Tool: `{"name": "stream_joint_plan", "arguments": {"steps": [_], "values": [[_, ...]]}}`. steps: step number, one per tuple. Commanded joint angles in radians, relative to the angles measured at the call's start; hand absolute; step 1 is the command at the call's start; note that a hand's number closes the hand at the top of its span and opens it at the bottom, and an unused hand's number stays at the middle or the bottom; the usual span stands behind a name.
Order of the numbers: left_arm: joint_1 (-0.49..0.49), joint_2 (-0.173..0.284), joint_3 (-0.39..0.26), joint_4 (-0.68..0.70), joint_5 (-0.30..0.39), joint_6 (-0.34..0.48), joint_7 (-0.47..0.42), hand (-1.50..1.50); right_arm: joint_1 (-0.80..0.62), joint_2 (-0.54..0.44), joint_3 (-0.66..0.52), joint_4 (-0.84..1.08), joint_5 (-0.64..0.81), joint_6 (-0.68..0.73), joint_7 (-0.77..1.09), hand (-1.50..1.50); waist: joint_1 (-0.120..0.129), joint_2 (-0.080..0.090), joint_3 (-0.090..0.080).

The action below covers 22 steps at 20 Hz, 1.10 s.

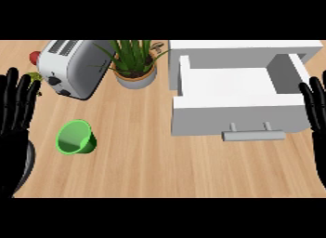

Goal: Pick up the cup, place it into the drawer and close the drawer

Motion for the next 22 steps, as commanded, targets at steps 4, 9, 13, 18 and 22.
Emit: {"name": "stream_joint_plan", "arguments": {"steps": [4,9,13,18,22], "values": [[-0.029,0.139,0.08,0.092,0.369,-0.344,-0.117,-1.5,-0.008,0.014,0.01,-0.023,0.002,-0.008,-0.007,-1.5,0.026,0.018,0.008],[0.028,0.194,0.084,0.255,0.634,-0.502,0.023,-1.5,0.003,-0.011,0.075,0.051,-0.013,0.059,0.078,-1.5,0.034,0.025,0.009],[-0.052,0.295,0.188,0.455,0.789,-0.64,0.023,-1.5,-0.121,-0.017,0.039,0.134,-0.034,0.049,0.12,-1.5,0.033,0.022,0.01],[-0.134,0.29,0.207,0.698,0.66,-0.733,-0.053,-1.5,-0.15,-0.007,0.03,0.19,-0.031,0.055,0.079,-1.5,0.027,0.018,0.011],[-0.277,0.292,0.212,0.927,0.526,-0.743,-0.118,-1.5,-0.144,-0.039,0.005,0.195,-0.058,0.102,0.058,-1.5,0.019,0.02,0.011]]}}
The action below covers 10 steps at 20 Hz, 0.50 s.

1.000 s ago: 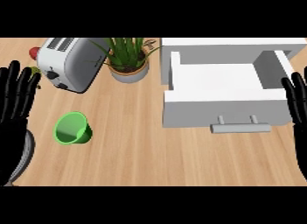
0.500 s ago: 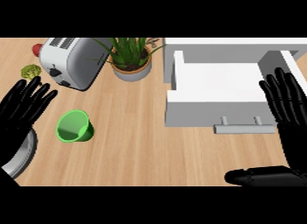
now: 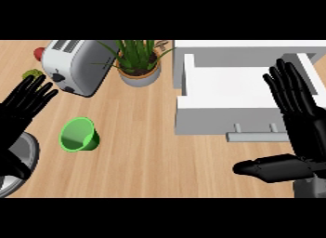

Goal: Pick up the cup, place it into the drawer and close the drawer

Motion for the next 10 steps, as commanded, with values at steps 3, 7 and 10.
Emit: {"name": "stream_joint_plan", "arguments": {"steps": [3,7,10], "values": [[-0.044,-0.012,0.022,0.269,-0.194,-0.082,-0.186,-1.5,-0.05,-0.025,-0.045,0.022,-0.023,0.018,0.008,-1.5,0.0,-0.001,0.0],[-0.069,0.008,0.033,0.406,-0.317,-0.09,-0.332,-1.5,-0.066,-0.02,-0.046,0.04,-0.01,0.009,0.01,-1.5,0.0,-0.001,0.0],[-0.118,-0.001,0.008,0.518,-0.427,-0.034,-0.418,-1.5,-0.103,-0.051,-0.079,0.055,-0.036,0.037,0.011,-1.5,-0.001,-0.001,0.0]]}}
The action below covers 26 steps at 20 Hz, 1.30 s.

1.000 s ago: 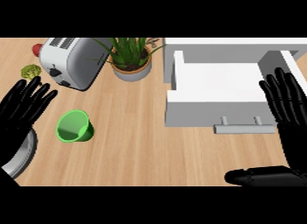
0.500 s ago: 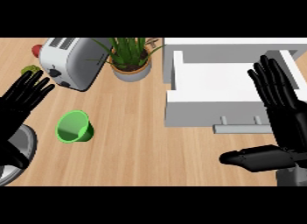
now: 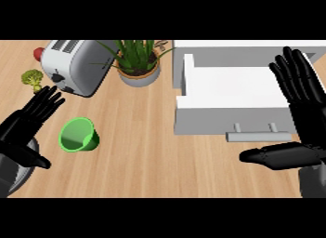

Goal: Pick up the cup, place it into the drawer and close the drawer

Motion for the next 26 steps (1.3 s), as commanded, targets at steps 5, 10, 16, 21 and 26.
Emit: {"name": "stream_joint_plan", "arguments": {"steps": [5,10,16,21,26], "values": [[-0.09,0.019,-0.037,0.387,-0.228,0.006,-0.348,-1.5,-0.068,-0.017,-0.033,0.057,-0.021,0.011,0.01,-1.5,-0.006,0.004,-0.001],[-0.161,-0.01,-0.076,0.544,-0.308,0.1,-0.452,-1.5,-0.047,-0.018,-0.031,0.053,-0.01,0.017,-0.007,-1.5,-0.017,0.007,-0.002],[-0.173,0.02,-0.075,0.656,-0.319,0.093,-0.542,-1.5,-0.079,-0.003,-0.014,0.009,-0.007,-0.012,0.045,-1.5,-0.027,0.011,-0.005],[-0.197,-0.05,-0.088,0.686,-0.34,0.194,-0.603,-1.5,-0.094,-0.029,-0.046,0.069,-0.03,0.025,-0.001,-1.5,-0.03,0.016,-0.005],[-0.182,-0.035,-0.092,0.709,-0.342,0.167,-0.662,-1.5,-0.056,-0.033,-0.042,0.01,-0.07,0.051,0.028,-1.5,-0.042,0.016,-0.007]]}}
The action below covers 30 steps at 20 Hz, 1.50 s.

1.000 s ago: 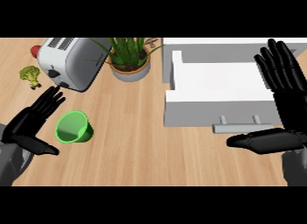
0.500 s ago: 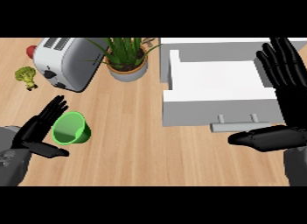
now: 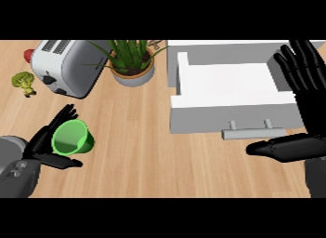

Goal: Pick up the cup, place it into the drawer and close the drawer

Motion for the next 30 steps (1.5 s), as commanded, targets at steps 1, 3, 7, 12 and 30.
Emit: {"name": "stream_joint_plan", "arguments": {"steps": [1,3,7,12,30], "values": [[0.012,-0.029,-0.022,0.022,-0.023,-0.096,-0.168,-1.5,-0.016,-0.011,-0.011,-0.013,-0.019,0.006,0.022,-1.5,0.004,-0.002,0.0],[0.011,-0.02,-0.018,0.041,-0.023,-0.099,-0.183,-1.5,0.025,-0.008,-0.012,-0.029,-0.014,0.007,0.012,-1.5,-0.002,-0.001,0.0],[-0.033,-0.048,-0.02,0.064,-0.024,-0.08,-0.165,-1.5,-0.022,0.002,0.002,-0.018,0.0,-0.014,0.029,-1.5,-0.004,0.002,-0.001],[-0.054,-0.032,-0.027,0.073,-0.027,-0.136,-0.168,-1.5,-0.012,-0.02,-0.028,0.049,-0.009,0.015,-0.011,-1.5,0.003,0.004,0.0],[-0.037,-0.143,0.042,-0.019,0.035,0.148,-0.343,1.5,0.007,-0.024,-0.032,-0.014,-0.028,0.017,0.017,-1.5,0.002,-0.004,0.001]]}}
